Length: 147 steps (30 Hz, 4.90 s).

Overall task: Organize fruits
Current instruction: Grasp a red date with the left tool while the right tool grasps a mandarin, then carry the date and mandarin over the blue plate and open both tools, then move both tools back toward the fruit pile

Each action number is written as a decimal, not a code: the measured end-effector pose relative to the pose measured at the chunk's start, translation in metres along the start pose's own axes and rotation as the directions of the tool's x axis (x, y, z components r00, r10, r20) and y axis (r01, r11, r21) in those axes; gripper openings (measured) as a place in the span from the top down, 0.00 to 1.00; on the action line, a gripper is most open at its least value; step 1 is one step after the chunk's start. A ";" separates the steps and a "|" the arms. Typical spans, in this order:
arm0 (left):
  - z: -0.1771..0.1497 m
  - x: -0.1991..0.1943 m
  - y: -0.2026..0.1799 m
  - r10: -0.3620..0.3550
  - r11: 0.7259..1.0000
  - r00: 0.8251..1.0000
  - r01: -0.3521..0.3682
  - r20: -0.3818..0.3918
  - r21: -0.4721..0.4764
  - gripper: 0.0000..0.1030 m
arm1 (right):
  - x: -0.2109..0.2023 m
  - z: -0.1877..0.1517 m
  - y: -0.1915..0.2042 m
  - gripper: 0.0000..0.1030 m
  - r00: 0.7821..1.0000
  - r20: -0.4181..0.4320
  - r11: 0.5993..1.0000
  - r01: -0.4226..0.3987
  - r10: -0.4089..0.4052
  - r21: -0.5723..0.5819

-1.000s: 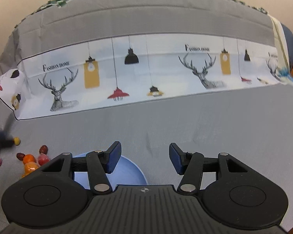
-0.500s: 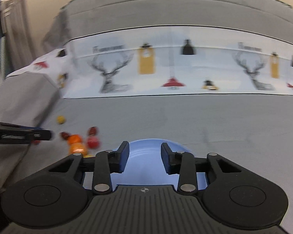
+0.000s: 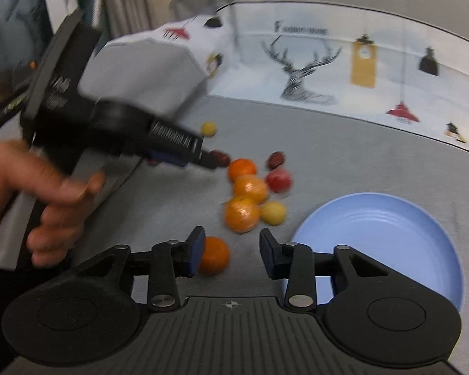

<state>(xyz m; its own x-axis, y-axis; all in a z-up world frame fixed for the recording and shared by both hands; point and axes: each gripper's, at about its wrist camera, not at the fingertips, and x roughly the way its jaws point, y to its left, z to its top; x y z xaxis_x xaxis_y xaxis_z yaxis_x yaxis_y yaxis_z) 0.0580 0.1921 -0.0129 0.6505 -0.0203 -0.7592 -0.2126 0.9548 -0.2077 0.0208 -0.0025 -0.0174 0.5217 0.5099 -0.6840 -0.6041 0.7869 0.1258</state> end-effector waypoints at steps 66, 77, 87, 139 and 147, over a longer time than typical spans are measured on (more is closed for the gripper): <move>-0.031 0.004 -0.157 -0.100 0.940 0.976 0.157 -0.194 0.302 0.73 | -0.054 0.022 -0.148 0.64 0.946 -0.069 0.924 0.323 -0.316 0.206; -0.036 0.007 -0.174 -0.122 0.924 0.978 0.174 -0.170 0.339 0.73 | -0.053 0.015 -0.154 0.64 0.940 -0.089 0.920 0.340 -0.329 0.192; -0.039 0.005 -0.181 -0.155 0.908 0.972 0.211 -0.180 0.362 0.73 | -0.051 0.014 -0.156 0.64 0.938 -0.093 0.918 0.346 -0.334 0.192; -0.039 -0.006 -0.184 -0.193 0.880 0.974 0.224 -0.115 0.420 0.82 | -0.055 0.017 -0.158 0.58 0.916 -0.056 0.897 0.401 -0.397 0.185; -0.026 -0.012 -0.173 -0.175 0.911 0.983 0.184 -0.060 0.369 0.82 | -0.057 0.017 -0.161 0.58 0.921 -0.047 0.900 0.387 -0.386 0.199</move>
<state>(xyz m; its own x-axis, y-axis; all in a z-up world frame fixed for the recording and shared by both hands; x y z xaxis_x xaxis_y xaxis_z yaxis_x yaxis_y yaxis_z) 0.0681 0.0195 0.0163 0.6330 -0.2045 -0.7467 0.1952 0.9755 -0.1016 0.0991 -0.1523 0.0137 0.6856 0.1498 -0.7124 -0.2217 0.9751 -0.0083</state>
